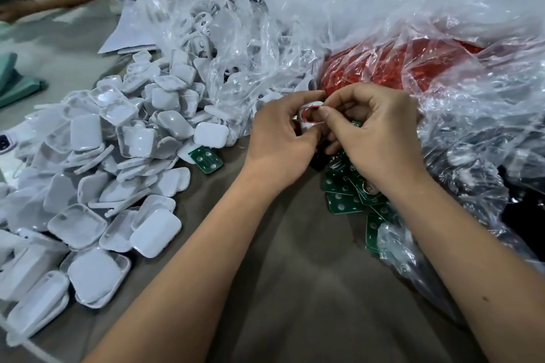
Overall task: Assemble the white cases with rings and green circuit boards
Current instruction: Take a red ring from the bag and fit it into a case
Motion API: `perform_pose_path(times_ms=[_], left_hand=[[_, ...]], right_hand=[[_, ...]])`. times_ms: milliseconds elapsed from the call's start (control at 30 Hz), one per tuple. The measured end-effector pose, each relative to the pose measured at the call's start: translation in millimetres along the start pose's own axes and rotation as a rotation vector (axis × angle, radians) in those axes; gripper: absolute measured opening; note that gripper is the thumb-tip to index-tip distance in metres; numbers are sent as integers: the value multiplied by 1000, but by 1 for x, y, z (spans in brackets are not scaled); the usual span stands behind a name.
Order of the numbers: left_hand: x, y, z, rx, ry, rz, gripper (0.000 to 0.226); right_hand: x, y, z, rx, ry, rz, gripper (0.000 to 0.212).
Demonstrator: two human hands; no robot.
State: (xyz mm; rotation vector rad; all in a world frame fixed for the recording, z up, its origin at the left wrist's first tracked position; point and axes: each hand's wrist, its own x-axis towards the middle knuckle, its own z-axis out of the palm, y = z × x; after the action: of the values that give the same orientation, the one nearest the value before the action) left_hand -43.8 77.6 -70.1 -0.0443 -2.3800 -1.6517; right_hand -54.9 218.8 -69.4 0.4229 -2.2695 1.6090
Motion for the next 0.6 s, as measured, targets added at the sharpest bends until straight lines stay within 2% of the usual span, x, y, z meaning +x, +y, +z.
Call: perform_pose_path(times_ms=[200, 400, 600], left_hand=[[-4, 7, 0, 82, -14, 61, 46], [-1, 4, -3, 101, -33, 45, 52], [-2, 6, -3, 195, -55, 125, 59]], right_hand=[[5, 0, -5, -118, -19, 4, 6], [6, -3, -16, -139, -91, -13, 7], [6, -5, -17, -166, -110, -48, 7]])
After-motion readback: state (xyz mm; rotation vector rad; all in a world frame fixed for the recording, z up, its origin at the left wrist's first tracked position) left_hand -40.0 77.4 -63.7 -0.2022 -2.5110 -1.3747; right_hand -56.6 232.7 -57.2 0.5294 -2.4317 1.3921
